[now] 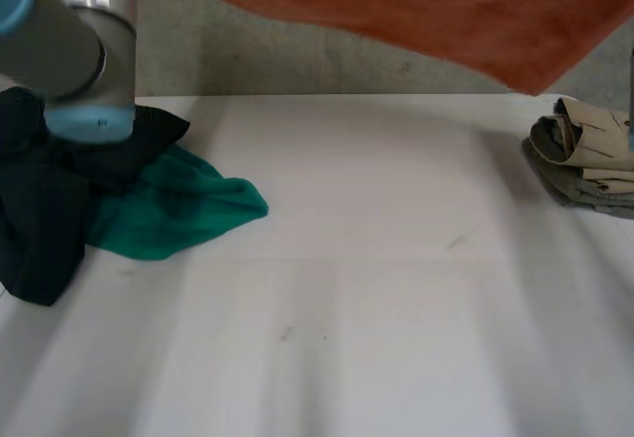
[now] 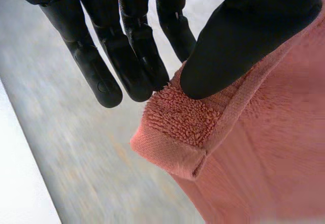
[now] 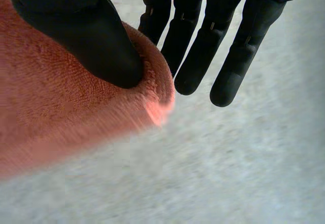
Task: Fold the laundry.
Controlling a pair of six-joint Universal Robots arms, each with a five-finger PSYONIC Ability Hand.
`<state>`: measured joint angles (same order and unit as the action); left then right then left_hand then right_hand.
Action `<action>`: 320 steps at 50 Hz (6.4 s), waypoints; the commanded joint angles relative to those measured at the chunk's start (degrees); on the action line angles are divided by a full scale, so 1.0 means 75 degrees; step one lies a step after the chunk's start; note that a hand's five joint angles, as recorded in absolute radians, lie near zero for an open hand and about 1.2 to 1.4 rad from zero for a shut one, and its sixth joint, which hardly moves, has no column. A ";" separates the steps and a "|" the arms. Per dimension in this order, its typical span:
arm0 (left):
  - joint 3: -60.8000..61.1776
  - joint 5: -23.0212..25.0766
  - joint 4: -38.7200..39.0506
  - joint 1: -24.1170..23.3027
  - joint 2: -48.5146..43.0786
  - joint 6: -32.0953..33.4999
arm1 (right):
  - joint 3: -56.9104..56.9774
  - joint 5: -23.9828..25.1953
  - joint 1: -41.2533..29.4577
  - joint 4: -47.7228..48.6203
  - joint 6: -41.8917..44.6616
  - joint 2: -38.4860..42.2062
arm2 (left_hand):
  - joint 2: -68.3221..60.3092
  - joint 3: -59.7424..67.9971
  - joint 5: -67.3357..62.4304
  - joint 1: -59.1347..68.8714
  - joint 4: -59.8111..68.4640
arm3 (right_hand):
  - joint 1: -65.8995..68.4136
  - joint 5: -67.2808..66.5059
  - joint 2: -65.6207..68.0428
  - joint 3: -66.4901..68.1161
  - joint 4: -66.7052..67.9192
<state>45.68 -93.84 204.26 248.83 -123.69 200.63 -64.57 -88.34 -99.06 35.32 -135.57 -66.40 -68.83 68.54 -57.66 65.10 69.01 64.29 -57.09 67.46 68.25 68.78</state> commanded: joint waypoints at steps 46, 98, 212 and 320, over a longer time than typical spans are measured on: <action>0.9064 0.0453 -0.2265 0.0151 0.3698 0.1703 | -0.5149 0.1466 0.2065 -0.5848 0.2538 -0.1413 | -0.1490 0.1528 -0.1645 0.1987 0.1465 | 0.2095 -0.1721 0.1672 0.1567 0.1496; 0.5193 -0.0860 -0.0258 -0.0834 0.1374 0.1164 | -0.3331 0.0785 0.0750 -0.1039 -0.1118 0.0324 | 0.7523 -0.7485 0.7368 -0.7026 -0.7548 | -0.7239 0.7613 -0.7661 -0.7767 -0.7837; 0.1953 0.0043 -0.1067 -0.0482 -0.1038 0.2300 | 0.0088 0.0130 -0.0515 -0.4466 0.0509 0.0931 | -0.1490 0.1528 -0.1645 0.1987 0.1465 | 0.2095 -0.1721 0.1672 0.1567 0.1496; 0.0859 0.3336 -0.4829 -0.0095 -0.2786 0.3566 | -0.5535 0.1442 0.0985 -0.2741 -0.0311 -0.0381 | 0.0013 0.0025 -0.0142 0.0484 -0.0038 | 0.2095 -0.1721 0.1672 0.1567 0.1496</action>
<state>51.45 -66.40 167.59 248.79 -145.27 227.29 -106.11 -77.52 -91.73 14.68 -138.07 -69.32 -49.32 49.32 -38.13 50.02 48.90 64.62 -56.99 67.71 68.39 68.79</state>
